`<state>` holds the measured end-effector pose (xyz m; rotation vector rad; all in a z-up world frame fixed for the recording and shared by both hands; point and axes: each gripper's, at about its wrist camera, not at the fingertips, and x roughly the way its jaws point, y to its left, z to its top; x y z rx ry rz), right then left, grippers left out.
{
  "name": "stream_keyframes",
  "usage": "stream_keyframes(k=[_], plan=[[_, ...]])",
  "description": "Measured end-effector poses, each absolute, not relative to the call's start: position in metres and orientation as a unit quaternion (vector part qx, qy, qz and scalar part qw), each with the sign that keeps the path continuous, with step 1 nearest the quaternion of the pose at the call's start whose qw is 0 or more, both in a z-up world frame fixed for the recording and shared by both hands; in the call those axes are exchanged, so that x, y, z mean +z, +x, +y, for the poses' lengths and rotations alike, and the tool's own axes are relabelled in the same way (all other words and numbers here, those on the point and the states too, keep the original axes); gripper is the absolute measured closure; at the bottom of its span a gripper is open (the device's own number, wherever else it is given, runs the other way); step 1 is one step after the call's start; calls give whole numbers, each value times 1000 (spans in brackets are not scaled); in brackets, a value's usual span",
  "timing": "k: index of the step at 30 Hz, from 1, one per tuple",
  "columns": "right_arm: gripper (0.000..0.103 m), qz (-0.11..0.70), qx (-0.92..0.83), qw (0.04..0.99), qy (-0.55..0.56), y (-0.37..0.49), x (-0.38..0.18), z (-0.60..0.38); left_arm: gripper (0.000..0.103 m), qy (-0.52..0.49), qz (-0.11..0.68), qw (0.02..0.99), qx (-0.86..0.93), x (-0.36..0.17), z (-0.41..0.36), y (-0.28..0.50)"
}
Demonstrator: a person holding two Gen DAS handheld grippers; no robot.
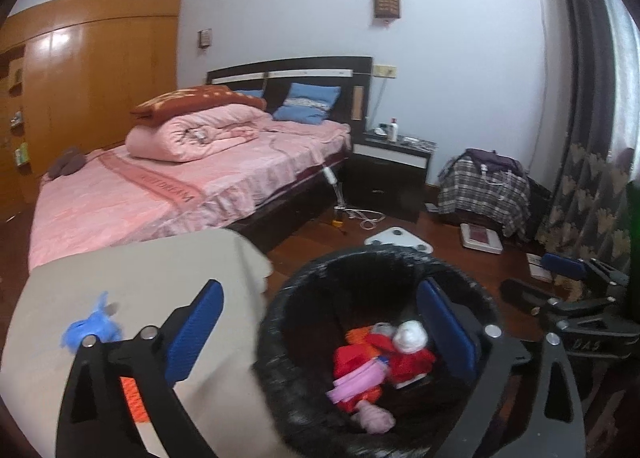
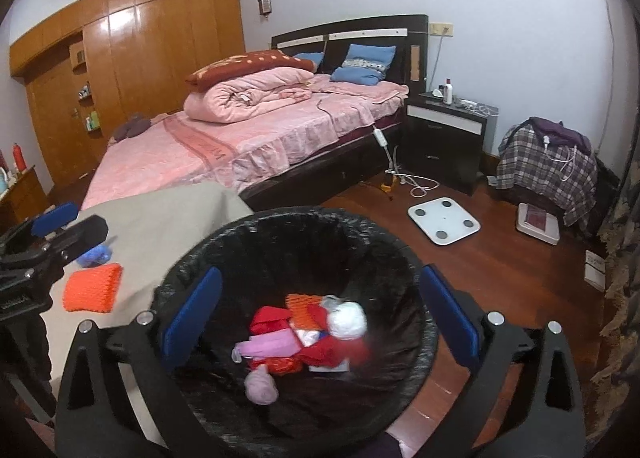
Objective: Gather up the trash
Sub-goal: 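Return to the bed and grasp the orange foam mesh with the right gripper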
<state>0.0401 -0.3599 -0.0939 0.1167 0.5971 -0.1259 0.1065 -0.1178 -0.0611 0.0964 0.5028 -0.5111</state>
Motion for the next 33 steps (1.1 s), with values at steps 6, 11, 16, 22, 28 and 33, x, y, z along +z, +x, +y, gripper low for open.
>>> stream_keyframes(k=[6,11,16,22,28,33], plan=[[7,286,-26,956,62,47,-85,-321,6,44,244,948,-201,-60,-64,105],[7,287,13,956,59,65,-81,-281,6,47,235,961,-139,-65,-6,100],[7,290,56,954,49,81,-80,-238,6,42,237,967,-81,-73,47,98],[7,300,108,947,47,107,-88,-177,6,29,243,969,-24,-83,102,101],[7,317,138,938,34,131,-107,-122,6,31,248,968,13,-96,141,104],[7,342,153,927,27,152,-134,-81,6,21,264,963,38,-112,169,109]])
